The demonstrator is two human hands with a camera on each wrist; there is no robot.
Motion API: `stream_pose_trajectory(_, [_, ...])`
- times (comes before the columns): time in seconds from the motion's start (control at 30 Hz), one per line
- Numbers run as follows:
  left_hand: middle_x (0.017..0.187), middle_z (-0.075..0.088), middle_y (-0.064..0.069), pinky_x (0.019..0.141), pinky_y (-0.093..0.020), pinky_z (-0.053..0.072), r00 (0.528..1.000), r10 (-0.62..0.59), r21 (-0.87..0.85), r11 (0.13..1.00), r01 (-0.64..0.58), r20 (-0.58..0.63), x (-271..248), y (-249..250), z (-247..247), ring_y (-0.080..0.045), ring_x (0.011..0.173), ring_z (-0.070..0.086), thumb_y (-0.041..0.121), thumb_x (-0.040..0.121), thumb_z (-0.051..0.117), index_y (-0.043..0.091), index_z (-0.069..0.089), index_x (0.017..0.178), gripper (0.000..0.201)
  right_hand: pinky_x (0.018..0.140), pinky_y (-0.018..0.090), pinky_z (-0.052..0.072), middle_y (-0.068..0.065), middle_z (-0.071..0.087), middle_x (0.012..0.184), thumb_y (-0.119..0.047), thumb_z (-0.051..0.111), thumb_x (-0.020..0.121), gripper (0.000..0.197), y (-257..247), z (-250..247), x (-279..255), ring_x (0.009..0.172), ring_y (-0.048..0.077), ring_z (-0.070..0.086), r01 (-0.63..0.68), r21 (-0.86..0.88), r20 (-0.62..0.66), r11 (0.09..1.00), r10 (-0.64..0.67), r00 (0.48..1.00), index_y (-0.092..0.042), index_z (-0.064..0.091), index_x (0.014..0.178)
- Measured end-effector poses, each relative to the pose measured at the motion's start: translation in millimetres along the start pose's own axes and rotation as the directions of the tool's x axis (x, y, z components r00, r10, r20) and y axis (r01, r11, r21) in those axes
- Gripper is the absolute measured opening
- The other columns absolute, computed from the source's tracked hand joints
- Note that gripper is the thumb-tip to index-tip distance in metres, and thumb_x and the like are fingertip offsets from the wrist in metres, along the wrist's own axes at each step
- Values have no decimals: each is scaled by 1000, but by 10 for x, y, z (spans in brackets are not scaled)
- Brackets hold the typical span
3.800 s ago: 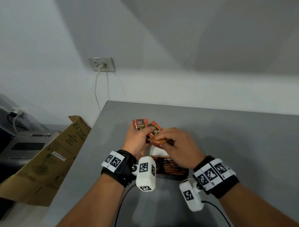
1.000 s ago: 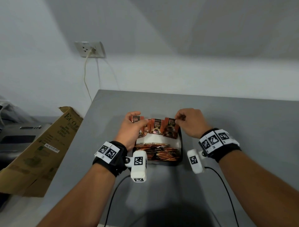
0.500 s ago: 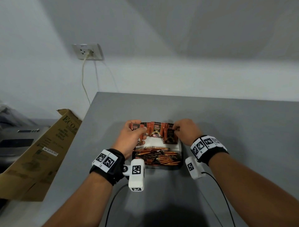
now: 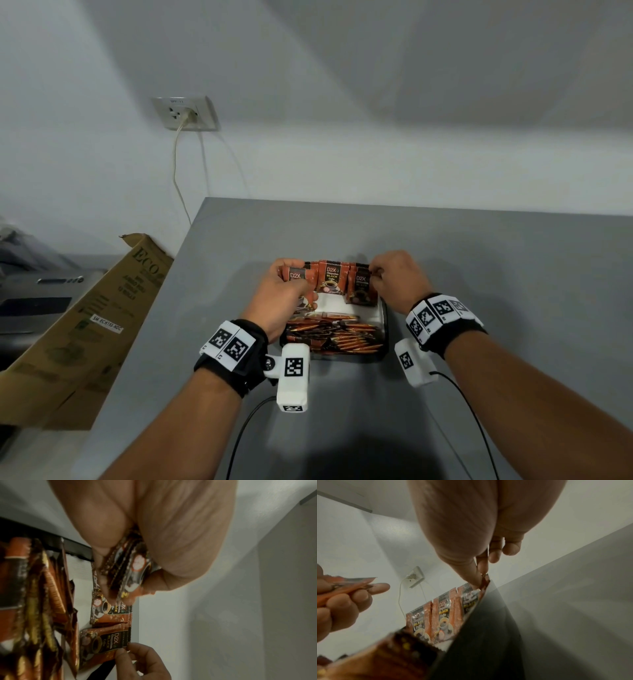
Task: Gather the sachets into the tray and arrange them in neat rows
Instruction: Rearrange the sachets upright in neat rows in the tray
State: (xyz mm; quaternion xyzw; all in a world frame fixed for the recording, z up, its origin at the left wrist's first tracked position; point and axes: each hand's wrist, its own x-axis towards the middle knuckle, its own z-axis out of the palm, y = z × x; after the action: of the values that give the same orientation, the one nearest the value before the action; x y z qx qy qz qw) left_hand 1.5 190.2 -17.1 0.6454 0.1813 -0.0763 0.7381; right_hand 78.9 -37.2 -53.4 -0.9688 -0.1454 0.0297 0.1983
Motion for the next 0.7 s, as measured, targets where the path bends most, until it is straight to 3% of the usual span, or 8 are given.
stream_pose_trajectory(0.1, [89, 72, -8, 68, -33, 55, 999, 49, 89, 995, -50, 9, -13, -12, 6, -17, 74, 72, -14, 77, 71, 16, 55, 116, 52, 89, 25, 39, -1, 63, 103, -21, 66, 91, 14, -85, -109, -19, 103, 16, 50, 6, 51, -66, 999, -3, 998, -16, 71, 103])
stream_pose_trajectory(0.17, [93, 70, -7, 67, -31, 55, 996, 83, 127, 988, -86, 32, -3, -4, 37, -14, 73, 69, -15, 76, 72, 18, 55, 114, 53, 82, 21, 42, -7, 63, 99, -24, 70, 88, 17, -258, -237, -55, 91, 9, 54, 32, 188, -85, 982, -16, 996, -20, 70, 105])
stream_pose_trajectory(0.23, [97, 70, -9, 69, -30, 56, 992, 106, 149, 982, -116, 73, 8, 9, 91, -15, 78, 69, -17, 74, 73, 17, 55, 115, 55, 72, 14, 47, -14, 67, 94, -24, 74, 86, 22, -488, -364, -108, 81, 2, 63, 48, 415, 22, 909, -62, 998, -25, 71, 107])
stream_pose_trajectory(0.3, [102, 69, -13, 73, -32, 57, 987, 99, 147, 982, -117, 123, 18, 24, 142, -19, 83, 69, -17, 72, 75, 14, 55, 118, 59, 70, 13, 53, -12, 72, 90, -19, 76, 85, 23, -677, -430, -134, 77, 2, 69, 48, 529, 131, 847, -138, 982, -25, 72, 106])
stream_pose_trajectory(0.4, [104, 67, -10, 69, -33, 56, 992, 91, 174, 979, -104, 83, 49, 42, 136, -20, 83, 68, -5, 76, 79, 17, 54, 118, 53, 70, 14, 50, -13, 72, 83, -12, 74, 84, 16, -738, -455, -45, 74, -2, 67, 69, 453, 106, 889, -130, 986, -25, 77, 92])
stream_pose_trajectory(0.5, [109, 63, -7, 67, -32, 53, 989, 87, 181, 981, -64, -119, 118, 36, -10, -21, 86, 67, 11, 85, 74, 28, 53, 108, 35, 69, 16, 53, -12, 72, 83, -12, 70, 89, 15, -686, -437, 64, 76, -1, 66, 21, 348, 81, 937, -52, 995, -26, 75, 90])
stream_pose_trajectory(0.6, [99, 64, -9, 65, -34, 51, 977, 70, 164, 986, -36, -203, 150, 11, -146, -20, 75, 61, 4, 87, 63, 27, 53, 104, 30, 67, 21, 56, -5, 73, 91, -9, 67, 90, 16, -637, -292, 151, 76, 7, 67, 2, 208, 110, 978, -25, 994, -22, 74, 94])
stream_pose_trajectory(0.7, [87, 64, -11, 62, -35, 49, 980, 56, 157, 987, -26, -190, 122, -2, -187, -21, 68, 55, 2, 87, 60, 22, 55, 103, 27, 80, 37, 60, 1, 73, 97, -8, 66, 89, 15, -623, -117, 210, 85, 18, 69, -17, 118, 159, 993, -3, 987, -21, 73, 94])
